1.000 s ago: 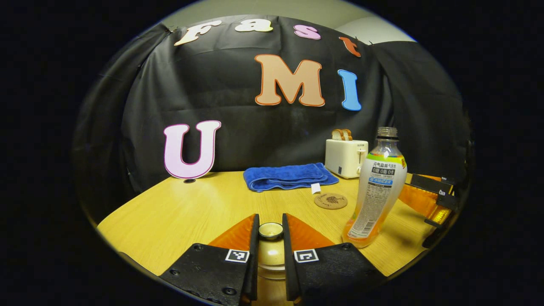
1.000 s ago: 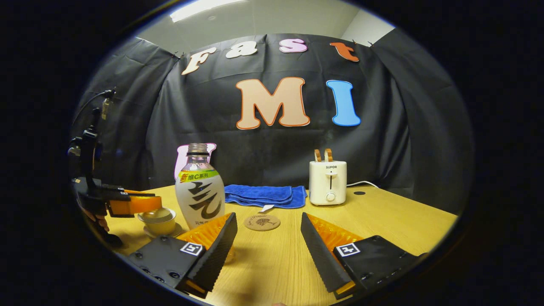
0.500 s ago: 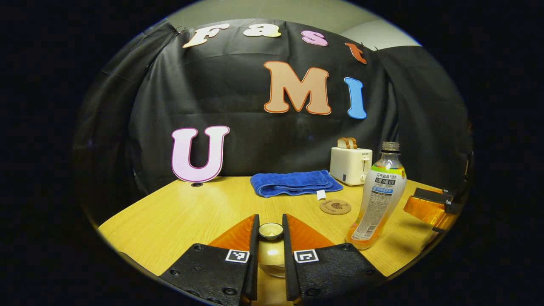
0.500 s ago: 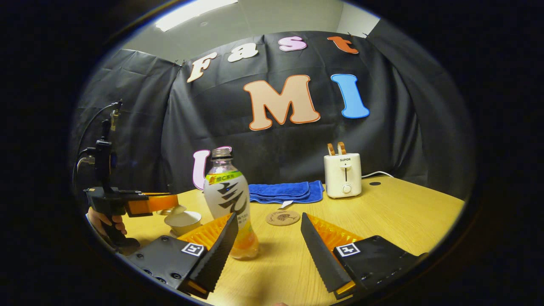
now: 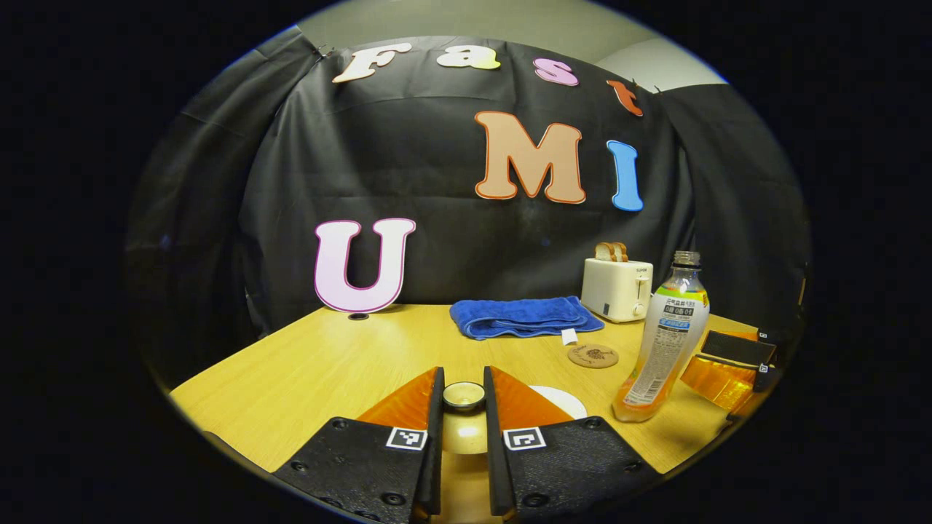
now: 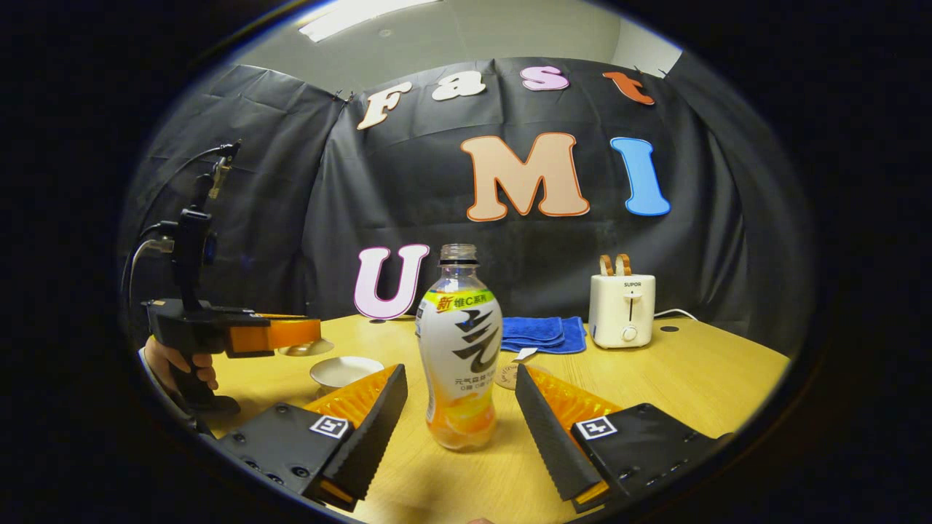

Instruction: Open the teacup lid with one hand, grasp the water bottle and pour water into the teacup with the other hand; after pouring, place the water bottle on the coaster and then close the teacup lid.

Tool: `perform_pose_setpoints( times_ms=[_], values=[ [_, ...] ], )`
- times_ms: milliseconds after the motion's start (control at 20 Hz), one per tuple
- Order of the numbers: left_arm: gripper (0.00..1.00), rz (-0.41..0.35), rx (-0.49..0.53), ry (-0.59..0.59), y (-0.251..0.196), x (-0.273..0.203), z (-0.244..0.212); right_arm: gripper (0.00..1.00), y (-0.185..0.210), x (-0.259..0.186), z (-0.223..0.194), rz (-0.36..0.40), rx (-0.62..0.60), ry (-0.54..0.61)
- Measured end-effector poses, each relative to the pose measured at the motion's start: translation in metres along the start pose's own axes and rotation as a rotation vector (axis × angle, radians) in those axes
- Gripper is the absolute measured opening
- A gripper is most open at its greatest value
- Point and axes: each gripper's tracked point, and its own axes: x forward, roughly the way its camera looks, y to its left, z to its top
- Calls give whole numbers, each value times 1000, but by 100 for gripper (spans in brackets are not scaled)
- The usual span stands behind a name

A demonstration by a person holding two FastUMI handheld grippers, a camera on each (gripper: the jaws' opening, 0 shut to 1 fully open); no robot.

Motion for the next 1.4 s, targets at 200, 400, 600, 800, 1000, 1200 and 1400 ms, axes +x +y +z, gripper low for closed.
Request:
perform_pose_setpoints(
  times_ms=[200, 400, 600, 800, 1000, 1200, 1400],
  values=[
    [23, 17, 0, -13, 11, -1, 3, 99, 2, 12, -2, -17, -1, 8],
    [23, 25, -13, -17, 17, -1, 5, 96, 3, 24, -7, -39, -6, 40],
    [23, 28, -31, -33, 21, 1, 10, 96, 5, 29, -12, -44, -29, 70],
    [23, 20, -43, -44, 20, 3, 16, 86, 3, 33, -19, -63, -48, 113],
    [23, 12, -63, -50, 19, 3, 17, 69, 1, 32, -21, -72, -70, 124],
    [23, 15, -72, -33, 23, 4, 11, 70, 10, 36, -18, -70, -144, 123],
    [23, 21, -73, -33, 28, 4, 14, 58, 12, 41, -18, -75, -237, 118]
  ],
)
